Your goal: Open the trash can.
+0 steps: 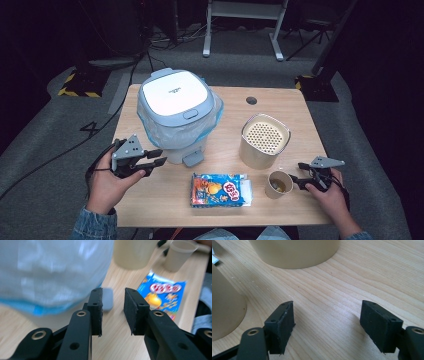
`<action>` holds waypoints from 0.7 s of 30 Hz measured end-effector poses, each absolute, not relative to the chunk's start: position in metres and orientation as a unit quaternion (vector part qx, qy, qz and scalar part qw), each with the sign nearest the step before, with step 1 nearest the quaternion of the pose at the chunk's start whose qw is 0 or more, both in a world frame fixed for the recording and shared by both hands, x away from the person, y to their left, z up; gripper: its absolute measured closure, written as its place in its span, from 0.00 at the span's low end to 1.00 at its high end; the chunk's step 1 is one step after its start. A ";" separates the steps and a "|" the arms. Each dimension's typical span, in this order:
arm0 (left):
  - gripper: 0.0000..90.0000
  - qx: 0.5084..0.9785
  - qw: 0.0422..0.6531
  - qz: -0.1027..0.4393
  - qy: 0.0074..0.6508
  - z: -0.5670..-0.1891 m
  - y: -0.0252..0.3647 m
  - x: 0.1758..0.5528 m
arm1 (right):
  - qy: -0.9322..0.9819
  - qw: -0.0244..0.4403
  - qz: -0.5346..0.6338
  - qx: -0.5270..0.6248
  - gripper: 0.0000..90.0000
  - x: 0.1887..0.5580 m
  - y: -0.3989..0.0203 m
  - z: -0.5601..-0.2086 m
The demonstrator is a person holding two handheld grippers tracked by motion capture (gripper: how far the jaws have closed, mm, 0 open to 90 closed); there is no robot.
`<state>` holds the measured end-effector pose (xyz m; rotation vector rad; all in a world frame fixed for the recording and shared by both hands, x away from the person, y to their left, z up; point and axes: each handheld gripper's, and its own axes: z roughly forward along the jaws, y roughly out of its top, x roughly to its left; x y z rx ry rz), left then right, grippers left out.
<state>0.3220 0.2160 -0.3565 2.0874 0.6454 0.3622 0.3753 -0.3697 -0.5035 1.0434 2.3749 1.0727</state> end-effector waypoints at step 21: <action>0.88 0.808 0.529 0.117 0.232 -0.302 0.178 0.363 | 0.834 0.167 0.377 0.366 0.31 0.375 -0.370 -0.503</action>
